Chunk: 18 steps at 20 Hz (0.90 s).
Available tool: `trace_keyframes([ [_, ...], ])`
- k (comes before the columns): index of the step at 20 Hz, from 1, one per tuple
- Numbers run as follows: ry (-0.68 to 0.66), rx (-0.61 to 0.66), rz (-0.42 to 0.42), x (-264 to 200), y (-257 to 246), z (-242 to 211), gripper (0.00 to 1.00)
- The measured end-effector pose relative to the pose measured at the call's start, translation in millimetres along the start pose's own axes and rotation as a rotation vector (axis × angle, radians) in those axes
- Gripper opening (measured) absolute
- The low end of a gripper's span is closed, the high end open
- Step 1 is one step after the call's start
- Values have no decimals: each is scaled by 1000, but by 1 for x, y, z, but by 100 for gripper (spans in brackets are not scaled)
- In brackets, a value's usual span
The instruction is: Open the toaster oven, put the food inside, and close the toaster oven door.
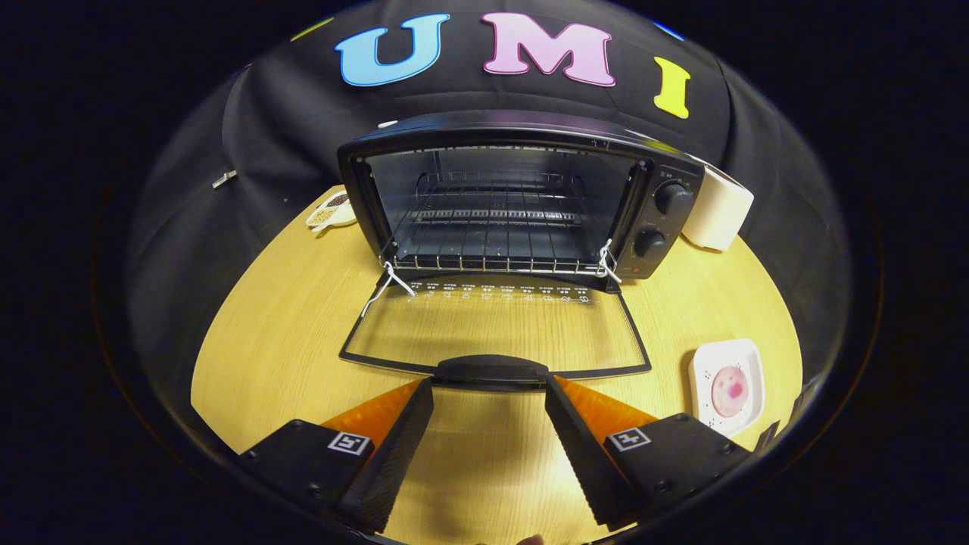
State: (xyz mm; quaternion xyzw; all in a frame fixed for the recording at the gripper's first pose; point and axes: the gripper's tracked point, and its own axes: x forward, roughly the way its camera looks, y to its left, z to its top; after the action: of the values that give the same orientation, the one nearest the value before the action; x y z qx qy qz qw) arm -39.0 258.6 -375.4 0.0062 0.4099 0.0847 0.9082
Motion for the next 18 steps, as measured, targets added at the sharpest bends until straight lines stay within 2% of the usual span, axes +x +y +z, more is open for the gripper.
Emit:
trace_keyframes([
  [6, 7, 4, 64, -12, -2, -5, 98],
  [10, 66, -26, 126, -31, -22, -8, 97],
  [14, 143, -36, 170, -54, -60, -13, 98],
  [18, 216, -22, 168, -68, -118, -19, 99],
])
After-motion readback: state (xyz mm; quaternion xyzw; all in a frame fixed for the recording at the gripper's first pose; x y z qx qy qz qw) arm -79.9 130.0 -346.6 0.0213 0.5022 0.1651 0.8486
